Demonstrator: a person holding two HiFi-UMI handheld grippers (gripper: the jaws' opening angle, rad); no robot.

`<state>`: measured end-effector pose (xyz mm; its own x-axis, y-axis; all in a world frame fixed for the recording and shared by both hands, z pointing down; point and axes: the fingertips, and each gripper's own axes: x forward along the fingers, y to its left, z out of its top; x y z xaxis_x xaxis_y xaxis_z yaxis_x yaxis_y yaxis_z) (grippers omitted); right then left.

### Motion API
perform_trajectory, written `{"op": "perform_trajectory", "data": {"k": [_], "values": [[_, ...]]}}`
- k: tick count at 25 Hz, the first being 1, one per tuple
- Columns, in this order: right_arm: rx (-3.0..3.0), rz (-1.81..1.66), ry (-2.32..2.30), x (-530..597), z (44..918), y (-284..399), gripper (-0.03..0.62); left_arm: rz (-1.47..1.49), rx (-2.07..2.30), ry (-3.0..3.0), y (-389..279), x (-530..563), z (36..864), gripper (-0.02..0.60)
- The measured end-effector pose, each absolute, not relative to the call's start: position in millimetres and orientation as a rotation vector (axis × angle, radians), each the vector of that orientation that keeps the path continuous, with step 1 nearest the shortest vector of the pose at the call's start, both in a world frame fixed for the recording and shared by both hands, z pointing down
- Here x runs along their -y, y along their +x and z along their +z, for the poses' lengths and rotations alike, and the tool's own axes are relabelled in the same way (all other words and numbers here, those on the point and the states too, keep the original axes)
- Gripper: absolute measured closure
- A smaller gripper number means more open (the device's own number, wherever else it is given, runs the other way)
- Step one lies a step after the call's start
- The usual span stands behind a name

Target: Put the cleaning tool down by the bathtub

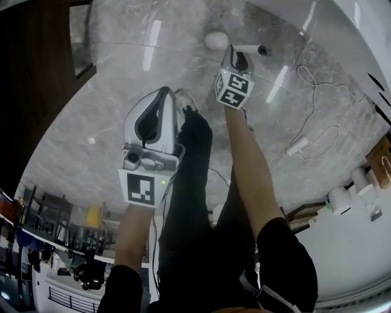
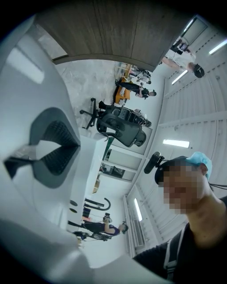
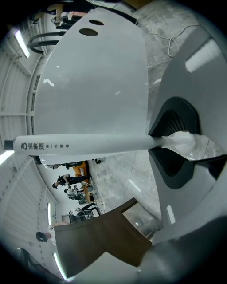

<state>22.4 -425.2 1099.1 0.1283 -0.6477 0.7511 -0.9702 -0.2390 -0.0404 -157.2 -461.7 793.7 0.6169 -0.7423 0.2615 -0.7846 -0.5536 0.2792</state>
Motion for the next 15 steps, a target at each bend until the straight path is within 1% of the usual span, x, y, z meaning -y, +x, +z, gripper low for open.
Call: {"op": "perform_trajectory", "data": {"k": [15], "values": [[1.565,0.891,1.913,464.4,1117.1,23.8,0.511,0.139,1.233,2.450,-168.6,467.8,799.1,0.574]]}}
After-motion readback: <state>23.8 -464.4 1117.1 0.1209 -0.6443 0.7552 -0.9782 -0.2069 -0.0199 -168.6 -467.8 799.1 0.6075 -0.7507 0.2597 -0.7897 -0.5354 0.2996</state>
